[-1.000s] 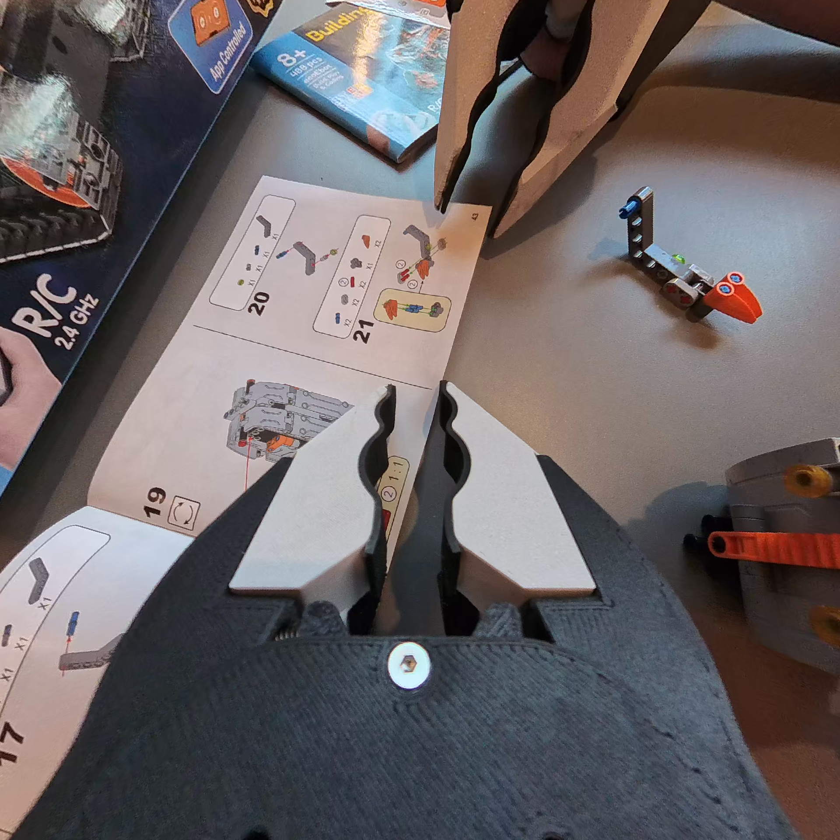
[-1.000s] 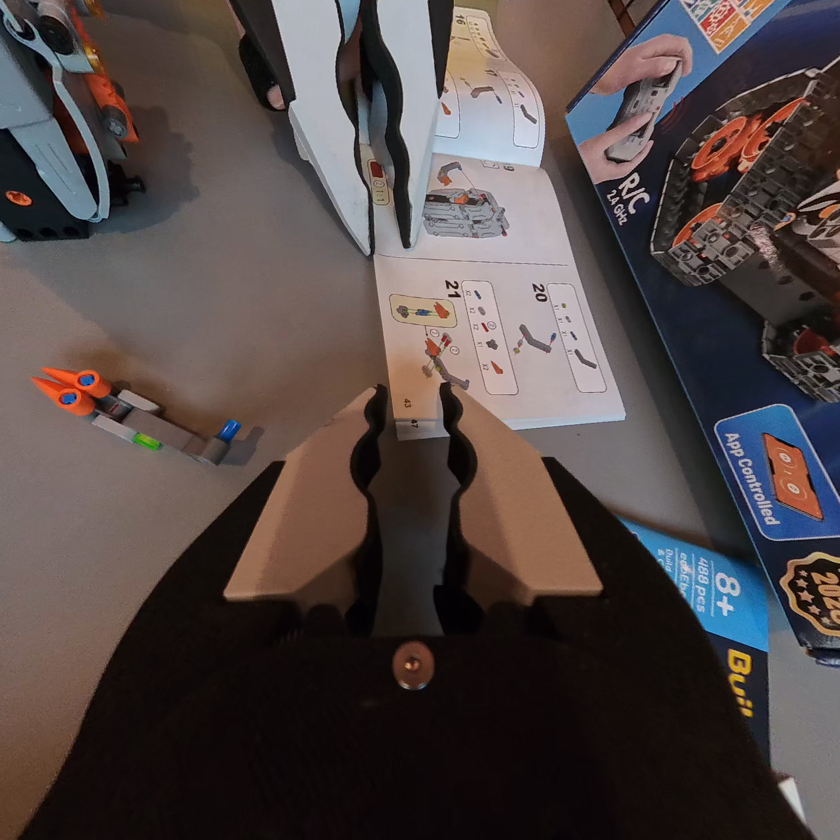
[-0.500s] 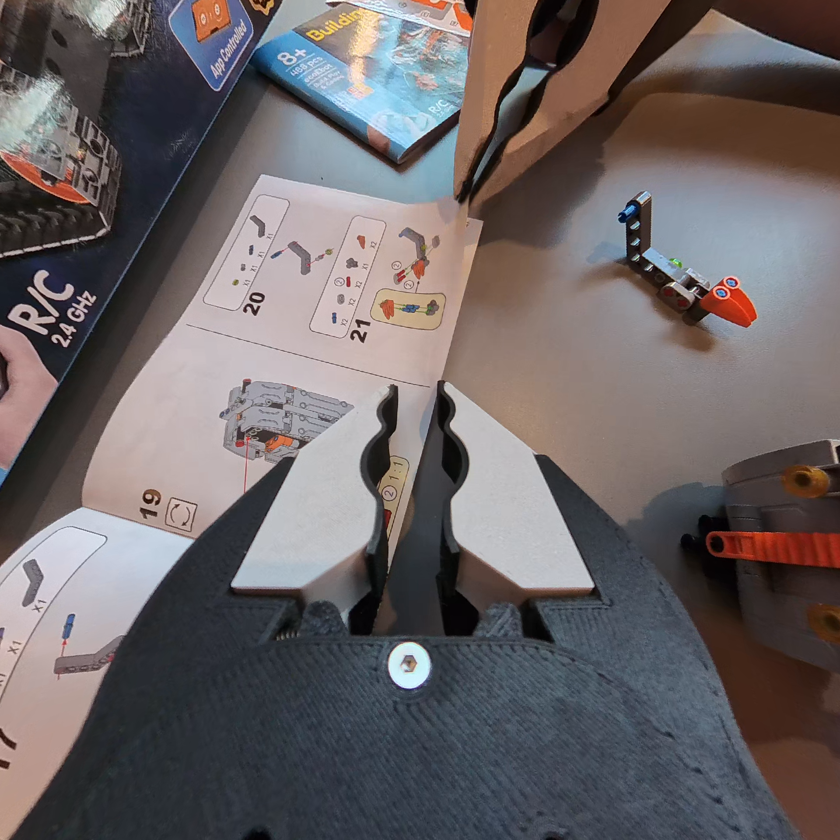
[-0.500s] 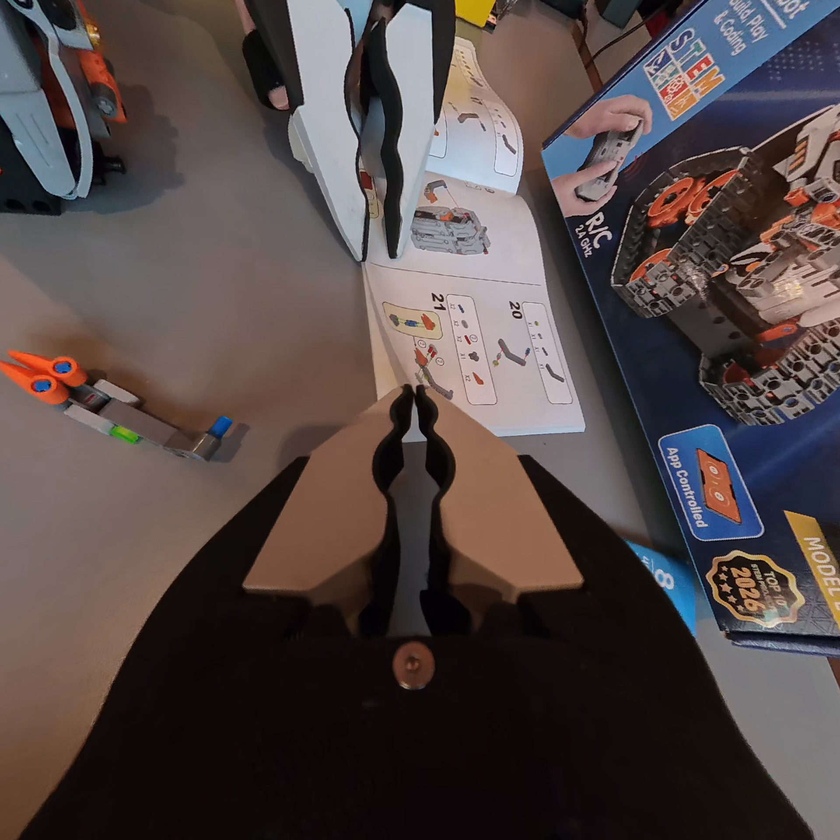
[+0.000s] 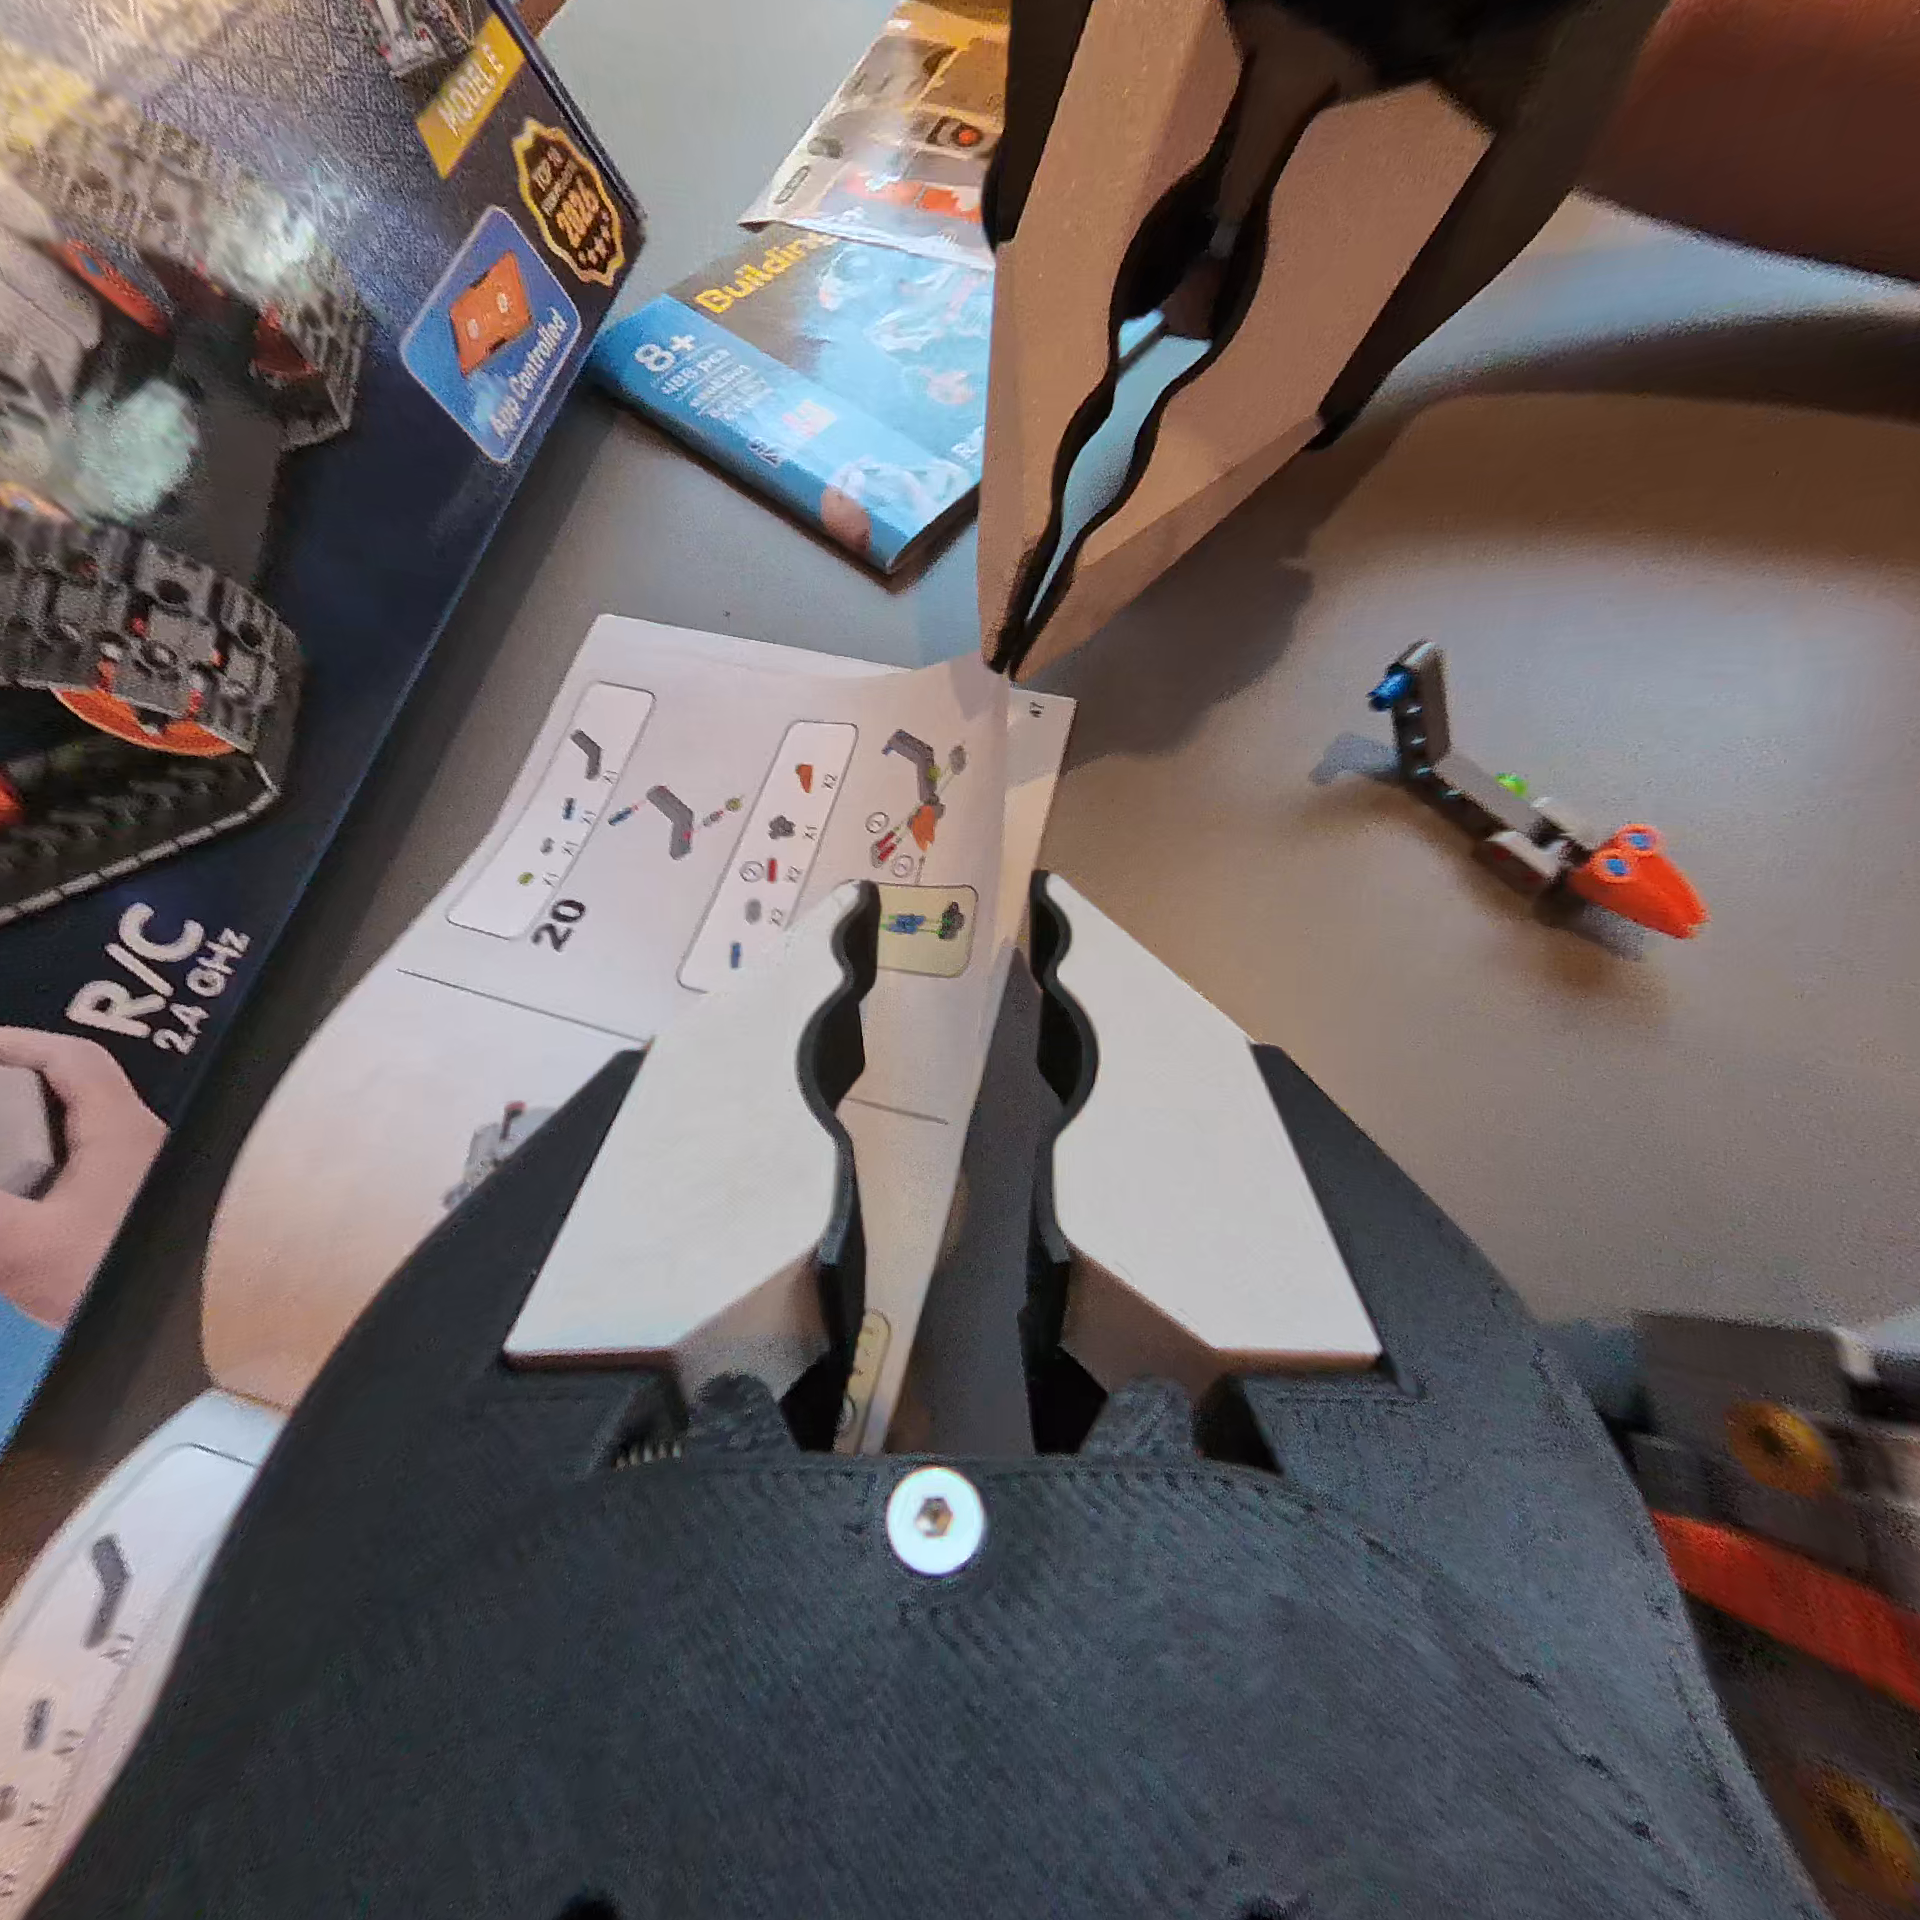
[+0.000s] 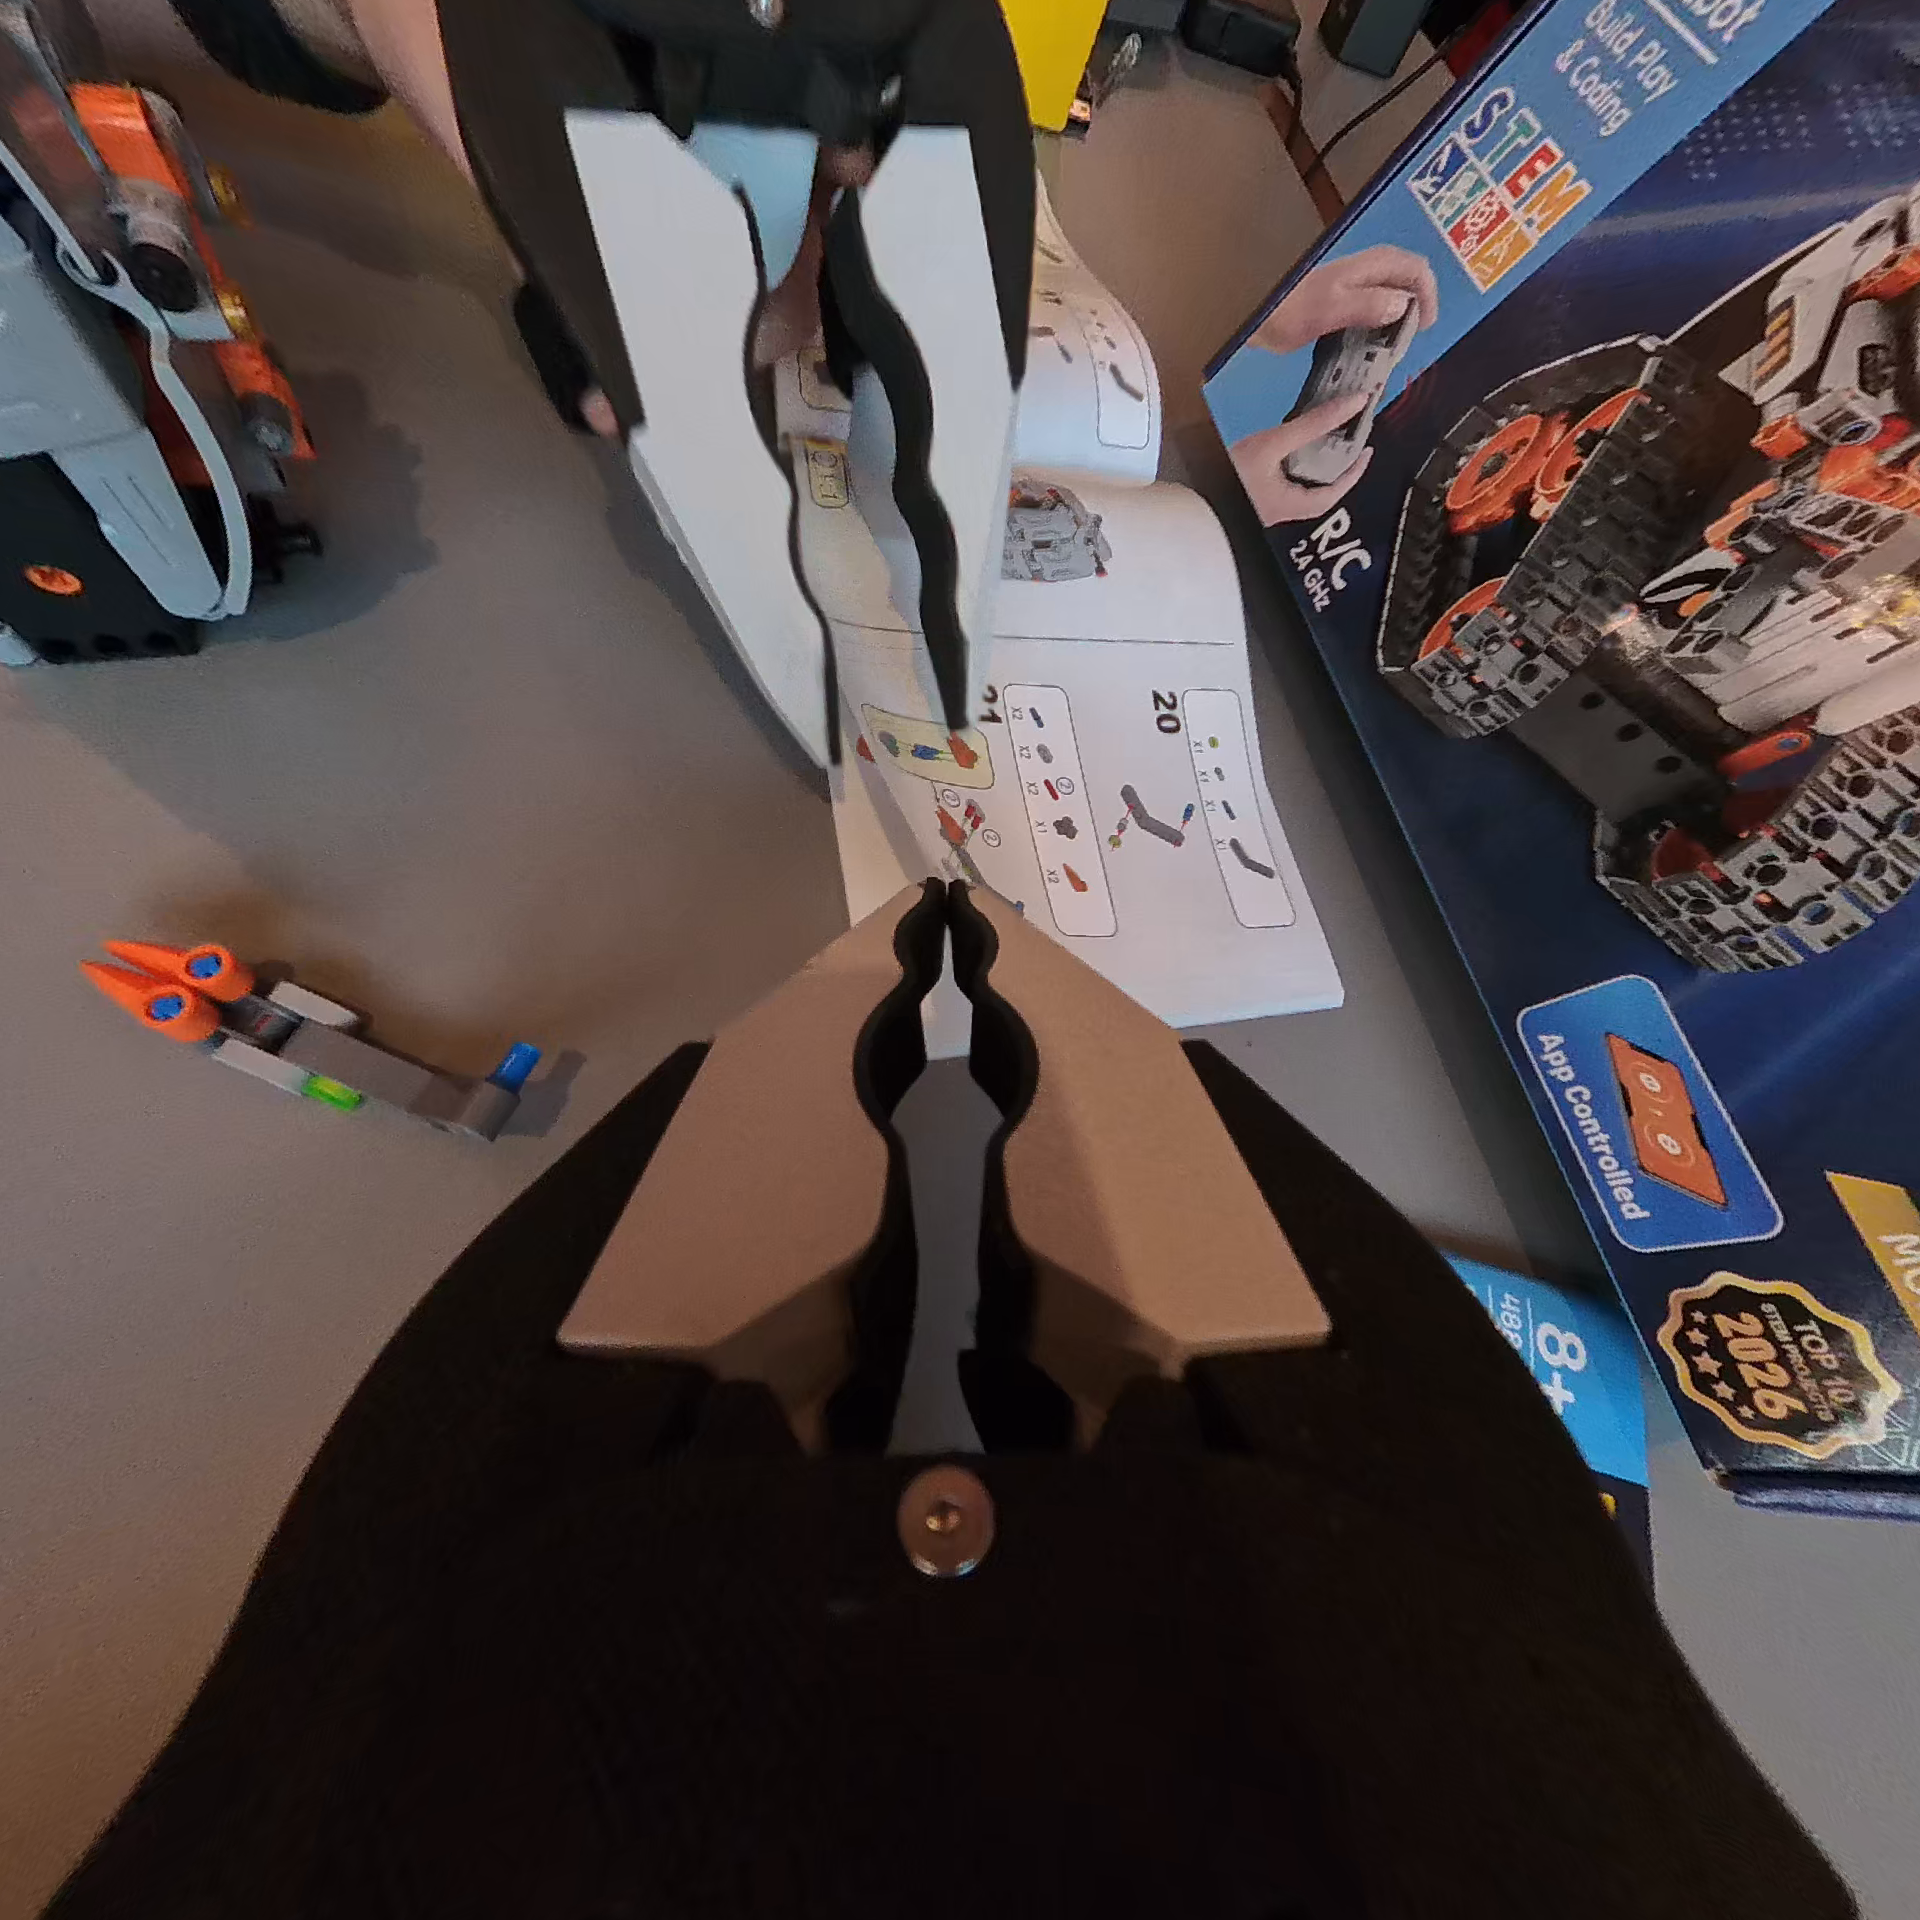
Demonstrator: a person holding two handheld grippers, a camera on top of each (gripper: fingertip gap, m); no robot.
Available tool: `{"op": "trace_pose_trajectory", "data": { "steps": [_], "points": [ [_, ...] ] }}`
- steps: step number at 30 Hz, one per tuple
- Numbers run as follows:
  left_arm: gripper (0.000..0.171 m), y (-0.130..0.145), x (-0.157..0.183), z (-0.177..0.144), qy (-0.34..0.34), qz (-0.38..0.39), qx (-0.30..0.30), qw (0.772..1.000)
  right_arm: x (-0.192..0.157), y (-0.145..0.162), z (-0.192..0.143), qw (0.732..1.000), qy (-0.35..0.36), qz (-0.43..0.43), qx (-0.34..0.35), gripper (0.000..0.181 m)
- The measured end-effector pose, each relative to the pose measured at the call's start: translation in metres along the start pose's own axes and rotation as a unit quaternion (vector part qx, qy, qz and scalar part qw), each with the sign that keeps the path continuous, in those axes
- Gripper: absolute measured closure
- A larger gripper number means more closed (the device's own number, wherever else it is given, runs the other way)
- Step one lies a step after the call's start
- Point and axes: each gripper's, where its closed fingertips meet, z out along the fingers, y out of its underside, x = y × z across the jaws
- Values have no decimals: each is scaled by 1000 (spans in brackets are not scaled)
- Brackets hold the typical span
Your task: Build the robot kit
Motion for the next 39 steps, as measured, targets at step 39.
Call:
{"op": "trace_pose_trajectory", "data": {
  "steps": [39],
  "points": [
    [171,-18,-19,-17,-230,265,32,936,14,-21,-6,675,-276,672,131,168]
  ]
}}
